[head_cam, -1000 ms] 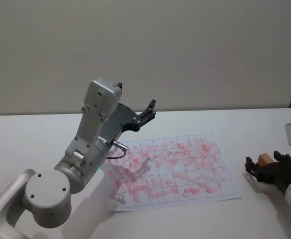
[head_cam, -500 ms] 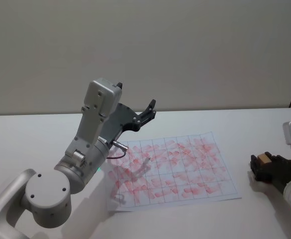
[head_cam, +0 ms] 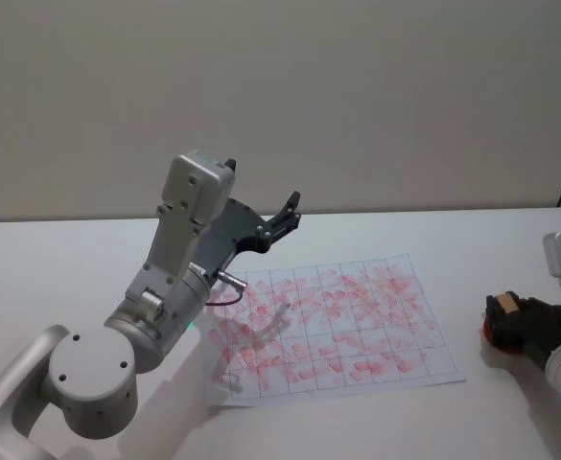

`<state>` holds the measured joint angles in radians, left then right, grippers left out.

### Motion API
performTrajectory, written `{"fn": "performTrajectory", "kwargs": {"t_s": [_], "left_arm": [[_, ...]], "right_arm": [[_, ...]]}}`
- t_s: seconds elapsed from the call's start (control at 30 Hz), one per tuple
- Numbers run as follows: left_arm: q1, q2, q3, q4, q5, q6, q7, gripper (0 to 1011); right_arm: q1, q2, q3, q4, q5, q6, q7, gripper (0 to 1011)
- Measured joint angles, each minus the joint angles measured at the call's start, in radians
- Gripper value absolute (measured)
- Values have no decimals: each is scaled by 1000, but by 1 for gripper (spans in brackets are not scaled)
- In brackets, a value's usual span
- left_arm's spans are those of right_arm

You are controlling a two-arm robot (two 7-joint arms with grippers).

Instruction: Use the one hand to pick up the stamp and affix it onto the A4 paper.

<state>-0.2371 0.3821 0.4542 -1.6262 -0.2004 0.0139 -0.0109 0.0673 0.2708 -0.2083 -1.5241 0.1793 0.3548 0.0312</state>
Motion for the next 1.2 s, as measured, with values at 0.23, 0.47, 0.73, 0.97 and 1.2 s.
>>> {"fn": "performTrajectory", "kwargs": {"t_s": [0.23,0.47,0.73,0.97,1.2], "left_arm": [[0,0,0,0,0,0,0,1001],[0,0,0,0,0,0,0,1001],[0,0,0,0,0,0,0,1001],[0,0,0,0,0,0,0,1001],[0,0,0,0,0,0,0,1001]], "right_arm": [[14,0,0,-10,-24,-29,25,221],[42,-6,-7,-16,-53,-66,79,220],[94,-27,-22,3,-76,-106,169,220],[142,-55,-42,54,-85,-128,257,220],[186,-85,-67,131,-93,-133,342,220]]}}
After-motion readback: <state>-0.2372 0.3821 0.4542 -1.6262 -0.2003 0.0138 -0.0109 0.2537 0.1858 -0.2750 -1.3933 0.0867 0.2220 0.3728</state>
